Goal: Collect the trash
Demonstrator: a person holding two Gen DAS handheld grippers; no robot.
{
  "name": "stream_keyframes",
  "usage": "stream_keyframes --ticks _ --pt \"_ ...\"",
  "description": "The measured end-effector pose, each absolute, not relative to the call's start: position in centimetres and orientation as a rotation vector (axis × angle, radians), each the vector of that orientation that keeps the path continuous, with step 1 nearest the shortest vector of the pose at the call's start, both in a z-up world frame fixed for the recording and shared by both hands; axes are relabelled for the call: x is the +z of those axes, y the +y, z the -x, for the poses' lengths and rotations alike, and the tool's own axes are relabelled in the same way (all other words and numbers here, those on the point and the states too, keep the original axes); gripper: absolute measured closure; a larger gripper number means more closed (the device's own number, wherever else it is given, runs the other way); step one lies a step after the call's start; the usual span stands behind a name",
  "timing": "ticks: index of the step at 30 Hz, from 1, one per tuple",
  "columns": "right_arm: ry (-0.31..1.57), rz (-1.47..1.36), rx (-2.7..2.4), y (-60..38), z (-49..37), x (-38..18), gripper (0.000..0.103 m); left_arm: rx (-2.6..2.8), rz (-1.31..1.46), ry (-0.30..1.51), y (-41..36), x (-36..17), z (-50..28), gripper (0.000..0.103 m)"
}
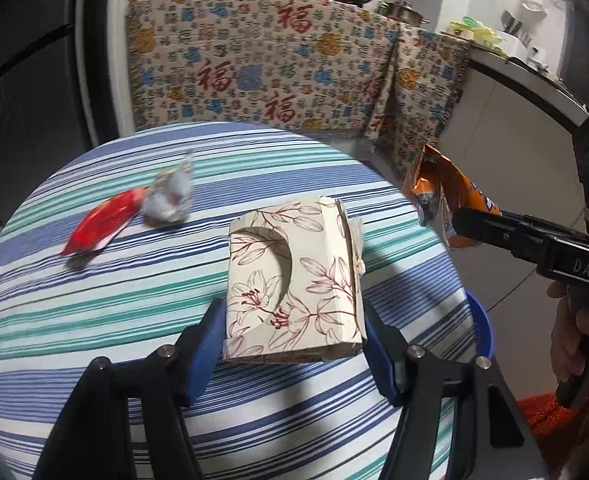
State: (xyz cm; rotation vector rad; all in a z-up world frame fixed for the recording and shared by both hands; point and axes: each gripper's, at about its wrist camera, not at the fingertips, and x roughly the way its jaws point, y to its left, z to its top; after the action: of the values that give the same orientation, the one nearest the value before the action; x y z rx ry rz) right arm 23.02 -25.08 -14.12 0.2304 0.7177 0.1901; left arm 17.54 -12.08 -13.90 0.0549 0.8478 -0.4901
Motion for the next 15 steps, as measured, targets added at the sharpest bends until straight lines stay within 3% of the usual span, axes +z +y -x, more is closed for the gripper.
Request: stream_keyframes --ticks 7,15 --pt "0.659 -0.304 0.051 -33.0 -18.6 -13.0 0.035 -0.622 -0.11 0.844 -21.1 -13.6 -16.0 0.038" --pt "0.688 -0.374 -0.17 -42.8 -12.9 -15.3 0.035 -0.777 -0.182 0.862 -32.4 -15.5 -13.6 0.038"
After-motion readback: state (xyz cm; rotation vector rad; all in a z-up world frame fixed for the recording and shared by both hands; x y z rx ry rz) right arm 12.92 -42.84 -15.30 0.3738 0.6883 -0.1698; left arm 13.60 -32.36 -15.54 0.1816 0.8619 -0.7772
